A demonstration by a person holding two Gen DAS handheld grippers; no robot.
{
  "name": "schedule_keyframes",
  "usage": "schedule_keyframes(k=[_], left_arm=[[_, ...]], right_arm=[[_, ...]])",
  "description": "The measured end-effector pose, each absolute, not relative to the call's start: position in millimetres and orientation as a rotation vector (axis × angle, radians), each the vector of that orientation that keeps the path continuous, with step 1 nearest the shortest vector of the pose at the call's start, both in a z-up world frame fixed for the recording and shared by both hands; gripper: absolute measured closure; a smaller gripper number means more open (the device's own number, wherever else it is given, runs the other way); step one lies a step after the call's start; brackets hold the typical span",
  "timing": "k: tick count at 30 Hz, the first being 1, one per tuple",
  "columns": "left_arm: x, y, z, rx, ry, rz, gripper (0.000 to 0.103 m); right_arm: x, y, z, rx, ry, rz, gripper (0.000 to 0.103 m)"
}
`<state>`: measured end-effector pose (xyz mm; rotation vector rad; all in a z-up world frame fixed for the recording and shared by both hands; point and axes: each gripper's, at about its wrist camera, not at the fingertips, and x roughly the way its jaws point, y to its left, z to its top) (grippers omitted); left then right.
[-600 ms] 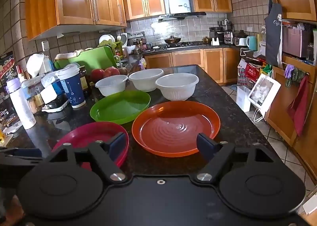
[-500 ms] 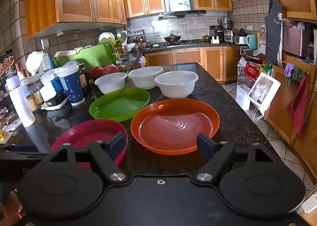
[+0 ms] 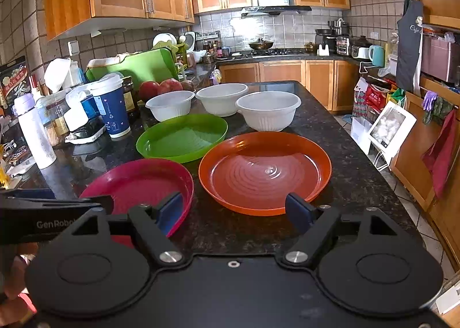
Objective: Organize plates and bowls
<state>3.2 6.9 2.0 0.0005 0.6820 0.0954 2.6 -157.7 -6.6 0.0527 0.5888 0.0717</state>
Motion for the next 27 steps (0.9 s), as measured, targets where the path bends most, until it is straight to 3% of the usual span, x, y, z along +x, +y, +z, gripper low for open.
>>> schedule_keyframes(k=[27], left_arm=[[5.2, 3.8, 0.8, 0.005, 0.694, 0.09, 0.015]], right_arm=[[5.4, -158.2, -8.0, 0.045, 0.596, 0.079, 0.02]])
